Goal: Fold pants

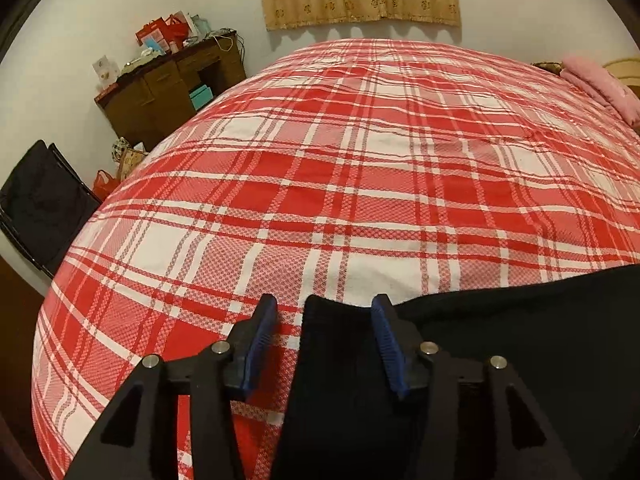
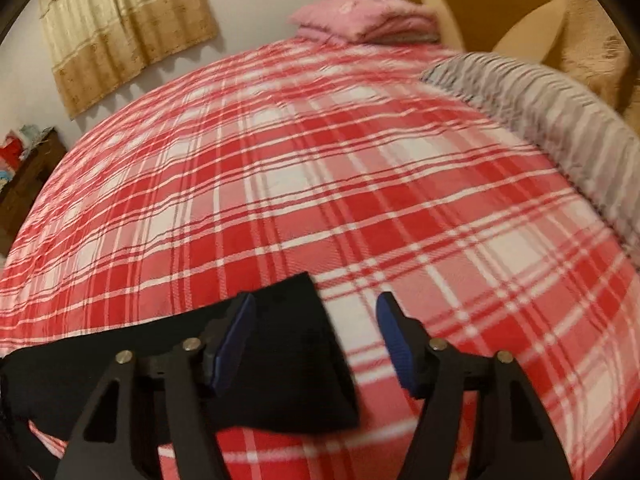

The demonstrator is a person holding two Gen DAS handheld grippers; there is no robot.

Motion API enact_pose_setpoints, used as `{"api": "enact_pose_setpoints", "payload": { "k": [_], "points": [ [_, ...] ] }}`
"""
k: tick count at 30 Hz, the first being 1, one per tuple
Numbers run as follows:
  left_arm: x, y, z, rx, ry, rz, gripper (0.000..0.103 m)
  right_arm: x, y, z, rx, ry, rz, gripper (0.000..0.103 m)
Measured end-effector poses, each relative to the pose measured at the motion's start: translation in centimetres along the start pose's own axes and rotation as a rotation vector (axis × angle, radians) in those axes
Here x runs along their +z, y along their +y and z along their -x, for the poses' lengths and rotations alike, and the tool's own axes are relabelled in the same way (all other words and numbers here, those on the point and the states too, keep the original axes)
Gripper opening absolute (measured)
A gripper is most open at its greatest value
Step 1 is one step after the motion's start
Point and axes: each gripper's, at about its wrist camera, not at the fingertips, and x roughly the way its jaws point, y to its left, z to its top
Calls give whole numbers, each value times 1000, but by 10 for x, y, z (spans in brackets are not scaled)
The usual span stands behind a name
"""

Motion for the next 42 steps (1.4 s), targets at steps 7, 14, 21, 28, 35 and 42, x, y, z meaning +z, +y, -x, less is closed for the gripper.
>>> {"api": "enact_pose_setpoints", "payload": {
  "k": [7,14,21,28,35,42],
  "points": [
    [-1,-14,0,-41,2,-77,21,2,12,-50,-17,112,91,70],
    [3,-20,12,-25,-35,-107,11,-1,17,-48,13,88,140,14],
    [-1,4,56,-135,-164,-2,11,-11,37,17,123,-94,223,12],
    [-21,26,94,-254,-257,92,11,-35,38,92,236,-263,301,11],
    [-57,46,130,-348,-343,145,11,-70,17,142,318,-370,350,11],
    [-112,68,153,-429,-398,166,11,-113,-9,163,324,-377,371,11]
  ]
}}
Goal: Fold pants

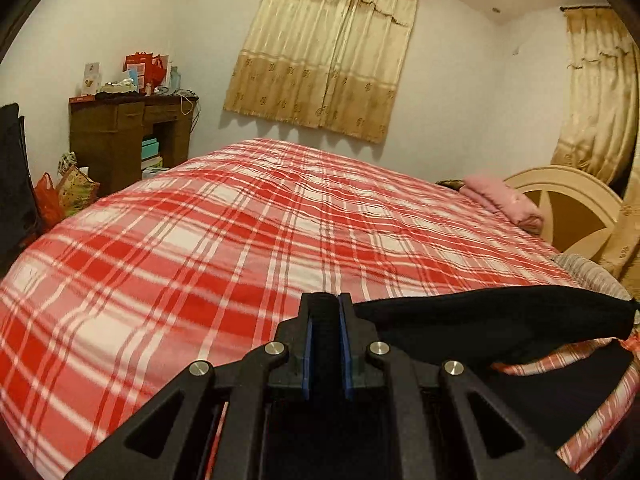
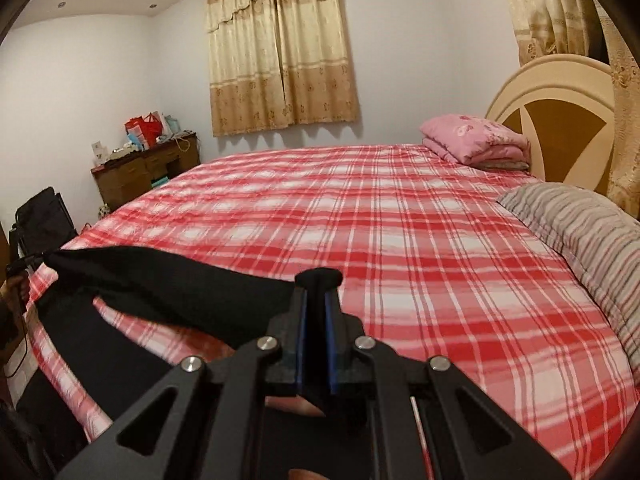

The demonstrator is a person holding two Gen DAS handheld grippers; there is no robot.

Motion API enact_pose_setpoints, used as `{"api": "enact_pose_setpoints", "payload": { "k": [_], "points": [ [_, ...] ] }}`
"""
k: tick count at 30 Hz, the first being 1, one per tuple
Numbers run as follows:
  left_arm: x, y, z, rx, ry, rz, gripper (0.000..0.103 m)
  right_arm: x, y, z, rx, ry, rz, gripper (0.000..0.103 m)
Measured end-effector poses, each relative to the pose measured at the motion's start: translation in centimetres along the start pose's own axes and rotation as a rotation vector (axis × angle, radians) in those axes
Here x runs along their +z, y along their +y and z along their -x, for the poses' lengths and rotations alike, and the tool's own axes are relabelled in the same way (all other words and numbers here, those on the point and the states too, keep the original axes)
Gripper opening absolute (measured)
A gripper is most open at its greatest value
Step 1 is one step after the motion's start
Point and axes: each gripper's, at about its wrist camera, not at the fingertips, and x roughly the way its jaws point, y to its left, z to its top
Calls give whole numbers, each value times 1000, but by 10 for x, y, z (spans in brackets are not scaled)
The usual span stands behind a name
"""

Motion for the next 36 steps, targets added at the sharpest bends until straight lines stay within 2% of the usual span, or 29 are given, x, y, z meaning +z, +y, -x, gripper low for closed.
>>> {"api": "enact_pose_setpoints", "payload": {
  "k": [6,10,12,16,17,19,20,21,22,26,29,32,36],
  "points": [
    [-41,18,20,-24,28,7,11,-39,-11,19,-22,58,-14,11],
    [-65,18,22,-5,69,-51,11,-62,-15,15,-49,139,2,11],
    [-72,19,25,1,71,-60,14,-73,-15,9,-63,188,18,11],
    [-77,17,31,24,66,-104,19,-83,-16,9,-71,217,18,12],
    [-77,17,32,33,70,-121,24,-84,-17,11,-75,219,21,15],
    [-79,16,38,78,79,-169,42,-86,-17,14,-75,241,30,19],
    [-81,18,42,97,78,-180,56,-86,-15,17,-76,248,42,24],
    [-83,21,48,114,79,-197,64,-87,-13,20,-81,256,58,32],
    [-85,24,53,124,83,-210,66,-87,-11,23,-90,266,73,35],
    [-95,38,67,189,122,-240,67,-87,-6,42,-114,271,100,40],
    [-99,51,73,251,131,-222,67,-84,-4,52,-151,255,109,42],
    [-96,63,77,302,105,-155,67,-79,-1,55,-150,234,97,53],
    [-78,53,81,290,34,-82,67,-67,17,47,-131,205,111,54]
  ]
}}
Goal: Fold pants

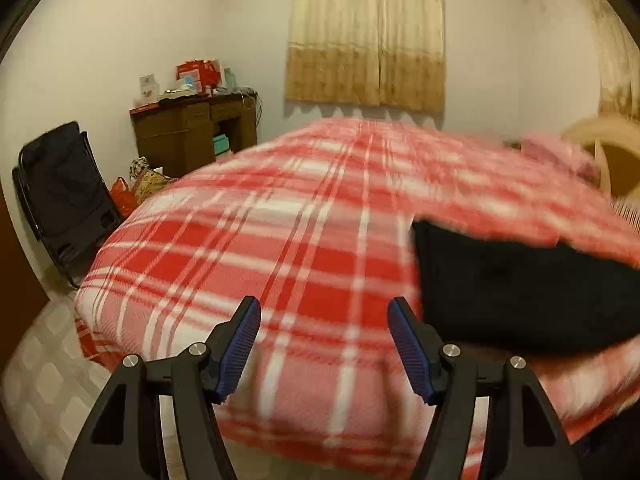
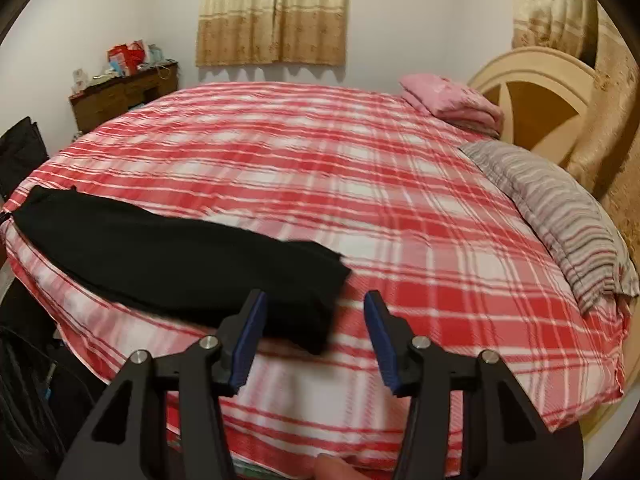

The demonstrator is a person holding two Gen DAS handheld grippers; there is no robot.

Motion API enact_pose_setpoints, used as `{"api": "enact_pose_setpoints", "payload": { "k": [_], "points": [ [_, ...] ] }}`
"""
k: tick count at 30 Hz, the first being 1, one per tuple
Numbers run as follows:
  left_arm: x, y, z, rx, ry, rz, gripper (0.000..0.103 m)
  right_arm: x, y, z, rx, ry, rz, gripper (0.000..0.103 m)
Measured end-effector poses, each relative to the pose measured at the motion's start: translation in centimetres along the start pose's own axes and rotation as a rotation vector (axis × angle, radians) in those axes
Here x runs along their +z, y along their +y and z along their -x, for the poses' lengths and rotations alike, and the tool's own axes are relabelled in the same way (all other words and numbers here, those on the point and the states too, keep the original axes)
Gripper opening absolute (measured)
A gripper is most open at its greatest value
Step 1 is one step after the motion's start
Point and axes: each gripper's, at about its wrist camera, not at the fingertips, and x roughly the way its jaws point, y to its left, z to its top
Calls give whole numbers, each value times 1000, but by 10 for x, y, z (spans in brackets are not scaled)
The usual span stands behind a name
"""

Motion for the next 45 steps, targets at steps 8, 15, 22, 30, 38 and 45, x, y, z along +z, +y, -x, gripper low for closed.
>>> {"api": "enact_pose_setpoints", "payload": {
  "k": [8,15,22,30,38,45],
  "points": [
    [28,-71,-23,-100,12,-50,67,42,82,-26,112,-46,95,61],
    [3,-102,-76,49,137,-114,68,56,143,-92,195,18,75,70],
    [6,-93,-55,31,90,-34,69,27,138,-129,150,107,1,69],
    [16,-138,-39,-3,77,-94,69,63,11,-62,36,-130,-274,69],
    [-2,-154,-59,11,132,-112,69,72,-105,-105,81,35,-566,56],
    [-3,-147,-58,42,101,-160,69,81,-79,-139,169,176,-458,23]
  ]
}}
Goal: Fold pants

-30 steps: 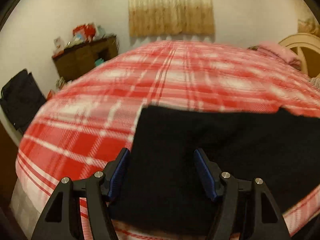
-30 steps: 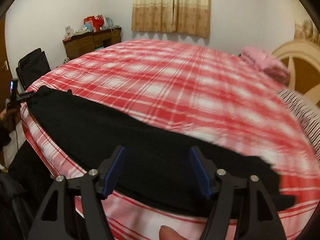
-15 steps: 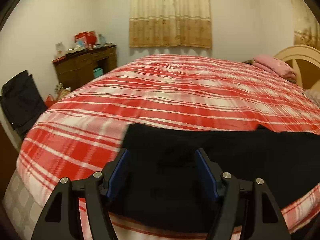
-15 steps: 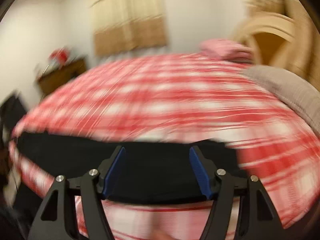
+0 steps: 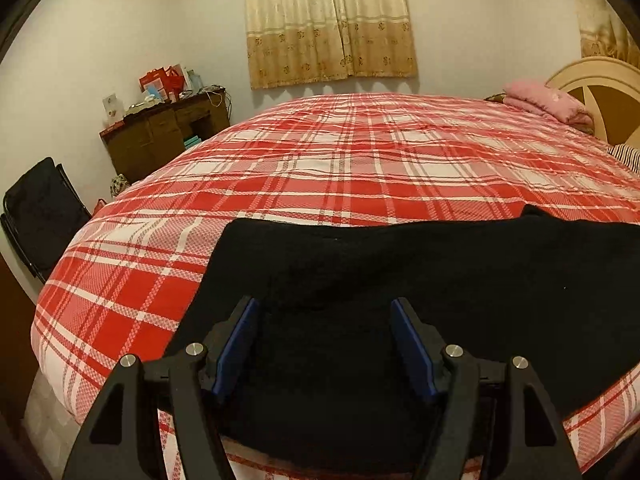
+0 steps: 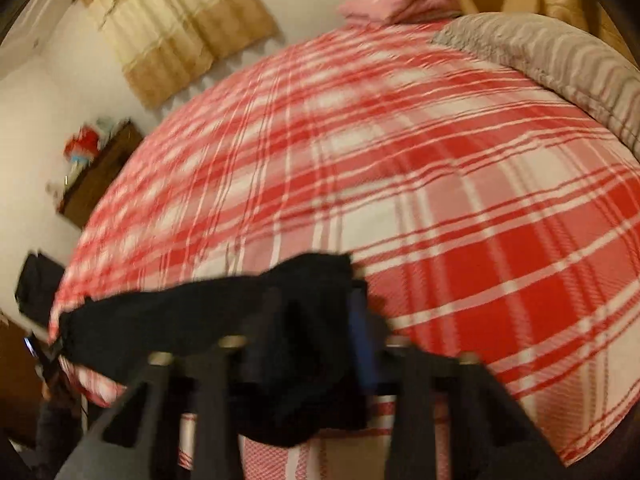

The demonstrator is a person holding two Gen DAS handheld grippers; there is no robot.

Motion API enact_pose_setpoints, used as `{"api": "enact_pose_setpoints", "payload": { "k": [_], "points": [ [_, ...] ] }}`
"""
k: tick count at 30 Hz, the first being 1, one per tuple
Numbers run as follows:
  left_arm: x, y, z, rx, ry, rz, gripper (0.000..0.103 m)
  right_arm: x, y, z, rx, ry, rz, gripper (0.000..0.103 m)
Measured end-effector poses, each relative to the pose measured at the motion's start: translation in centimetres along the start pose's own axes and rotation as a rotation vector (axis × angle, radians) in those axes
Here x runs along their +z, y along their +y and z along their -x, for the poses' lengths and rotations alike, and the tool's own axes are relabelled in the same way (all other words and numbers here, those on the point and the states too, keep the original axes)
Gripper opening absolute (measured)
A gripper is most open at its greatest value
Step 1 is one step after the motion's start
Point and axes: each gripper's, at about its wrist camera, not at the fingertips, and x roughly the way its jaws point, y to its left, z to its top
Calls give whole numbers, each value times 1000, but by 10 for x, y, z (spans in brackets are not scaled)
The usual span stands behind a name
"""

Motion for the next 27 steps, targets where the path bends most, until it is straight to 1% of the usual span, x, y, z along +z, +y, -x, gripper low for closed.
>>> {"api": "enact_pose_setpoints", "payload": {
  "k": [2,4,5,8,9,10,13,14,15,16,17,18,19,21,23,24,25,27],
  "points": [
    [-1,0,0,0,-4,5,69,-3,10,1,-40,3,53,13],
    [-1,-1,0,2,-6,2,69,-1,11,6,-72,-22,79,11],
    [-2,0,0,1,-8,3,69,2,16,14,-78,-55,92,10],
    [-2,1,1,-8,-11,13,69,13,27,29,-82,-140,125,9],
    [-2,1,1,-8,-12,12,69,17,30,28,-86,-151,131,10],
    [-2,0,1,-7,-14,10,69,20,32,26,-105,-155,135,10],
    [-2,2,2,-11,-15,12,69,27,25,-3,-225,-118,147,11],
    [-1,3,3,-14,-15,13,69,27,20,-11,-231,-97,135,15],
    [0,5,5,-16,-17,17,69,25,11,-20,-230,-55,112,27],
    [1,7,7,-11,-22,22,69,22,6,-23,-257,-41,95,36],
    [1,10,9,-1,-32,31,69,18,2,-20,-280,-52,82,57],
    [3,16,11,5,-41,49,69,13,-1,-13,-278,-70,66,62],
    [4,21,12,11,-45,67,69,6,-5,0,-262,-106,43,62],
    [3,29,10,24,-38,89,70,-5,-5,24,-245,-172,38,62],
    [0,31,4,38,-25,89,70,-16,4,39,-241,-193,78,62],
    [-2,29,3,49,-28,75,70,-20,9,41,-244,-184,93,59],
    [-4,26,2,80,-35,43,70,-25,14,38,-260,-153,116,57],
    [-7,19,-3,137,-27,-15,72,-33,16,24,-326,-81,123,39]
  ]
}}
